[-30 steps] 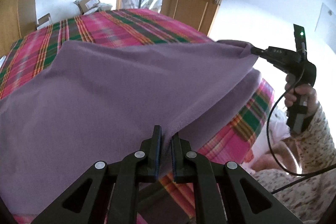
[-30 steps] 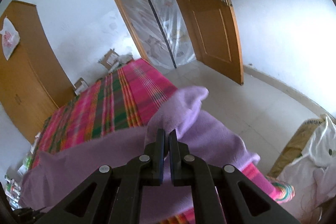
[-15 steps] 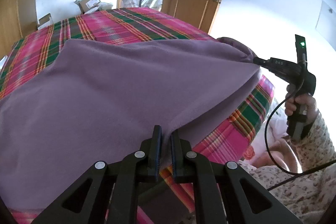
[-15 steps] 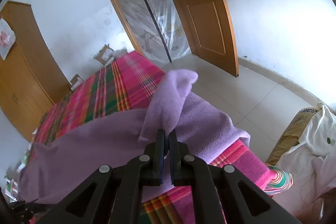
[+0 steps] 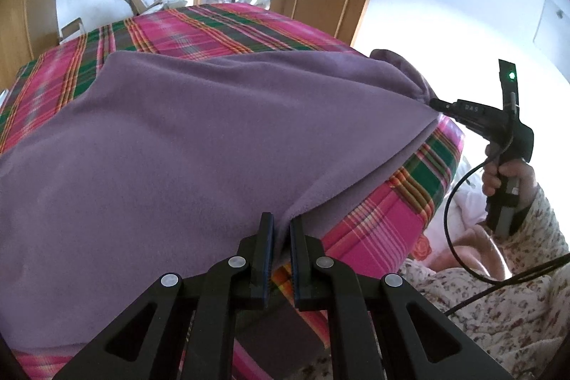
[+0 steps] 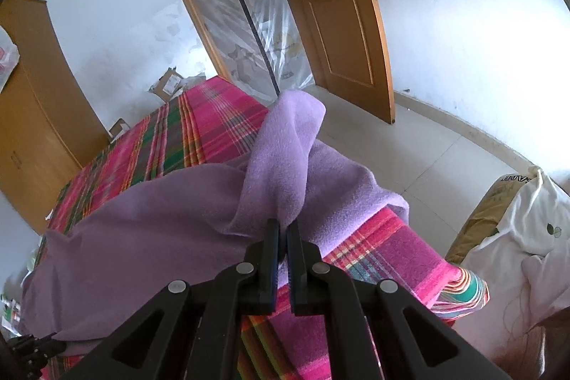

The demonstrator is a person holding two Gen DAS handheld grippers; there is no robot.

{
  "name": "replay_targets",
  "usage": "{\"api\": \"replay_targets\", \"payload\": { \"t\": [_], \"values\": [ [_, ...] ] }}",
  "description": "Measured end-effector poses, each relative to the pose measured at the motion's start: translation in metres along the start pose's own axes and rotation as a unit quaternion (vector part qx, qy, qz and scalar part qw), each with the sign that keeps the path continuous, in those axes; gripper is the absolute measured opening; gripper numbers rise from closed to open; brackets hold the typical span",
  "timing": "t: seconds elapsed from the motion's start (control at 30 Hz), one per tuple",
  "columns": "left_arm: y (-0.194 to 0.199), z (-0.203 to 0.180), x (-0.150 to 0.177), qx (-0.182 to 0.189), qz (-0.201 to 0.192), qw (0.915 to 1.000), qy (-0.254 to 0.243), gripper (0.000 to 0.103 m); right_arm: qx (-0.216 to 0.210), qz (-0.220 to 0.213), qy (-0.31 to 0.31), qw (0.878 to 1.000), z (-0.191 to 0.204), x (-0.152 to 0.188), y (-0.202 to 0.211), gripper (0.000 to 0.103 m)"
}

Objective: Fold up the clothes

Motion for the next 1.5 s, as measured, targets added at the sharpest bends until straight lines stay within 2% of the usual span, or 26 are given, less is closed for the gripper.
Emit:
{"api": "replay_targets", "payload": {
  "t": [0.23,0.43,0.57,0.67,0.77,0.87,1.03,1.1,1.23,1.27,1.4,1.47,1.5],
  "values": [
    [-0.001,0.003,0.001,0.008,0.004,1.0000,0.004,0.008,0.000,0.009,-0.002,1.000,-0.003,0.004,-0.003,0.004],
    [0.003,0.000,0.001,0.013,0.020,0.9997,-0.011,0.010,-0.025,0.021,-0.026,0.999,-0.013,0.003,-0.004,0.005],
    [0.009,0.007,-0.005,0.051,0.018,0.9985,0.012,0.011,-0.048,0.023,-0.043,0.998,-0.023,-0.003,0.001,0.007],
    [0.014,0.015,-0.011,0.077,0.007,0.9964,0.034,0.012,-0.054,0.005,-0.045,0.998,-0.028,-0.009,0.010,0.008],
    [0.012,0.018,-0.017,0.088,0.002,0.9953,0.042,0.012,-0.054,-0.017,-0.051,0.997,-0.033,-0.022,0.016,0.014],
    [0.006,0.017,-0.020,0.091,0.005,0.9950,0.040,0.012,-0.048,-0.020,-0.053,0.997,-0.036,-0.042,0.009,0.022],
    [-0.009,0.011,-0.027,0.091,0.014,0.9951,0.035,0.012,-0.061,0.010,-0.047,0.997,-0.025,-0.077,-0.023,0.035],
    [-0.013,0.009,-0.030,0.090,0.015,0.9954,0.030,0.012,-0.069,0.031,-0.044,0.996,-0.021,-0.087,-0.039,0.035],
    [-0.020,0.003,-0.036,0.098,0.018,0.9946,0.026,0.013,-0.047,0.069,-0.015,0.996,-0.007,-0.095,-0.068,0.040],
    [-0.022,0.003,-0.037,0.098,0.021,0.9947,0.024,0.018,-0.036,0.075,-0.006,0.997,-0.003,-0.097,-0.074,0.040],
    [-0.029,0.000,-0.038,0.101,0.034,0.9941,0.021,0.019,-0.003,0.094,0.008,0.996,0.004,-0.105,-0.093,0.039],
    [-0.031,0.000,-0.038,0.100,0.036,0.9941,0.023,0.019,0.013,0.097,-0.001,0.995,0.001,-0.108,-0.095,0.031],
    [-0.031,0.000,-0.038,0.101,0.036,0.9940,0.024,0.019,0.019,0.099,-0.006,0.995,-0.001,-0.110,-0.096,0.015]
  ]
}}
Point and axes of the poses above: each gripper's, at about its wrist camera, not at the fingertips, and y roughly against the way its jaws point, z to its left, x to its underside, the point moved 1 cm from there along -y, roughly the way its jaws point, and after that the axes turned 4 degrees about x, right-handed, at the moved point
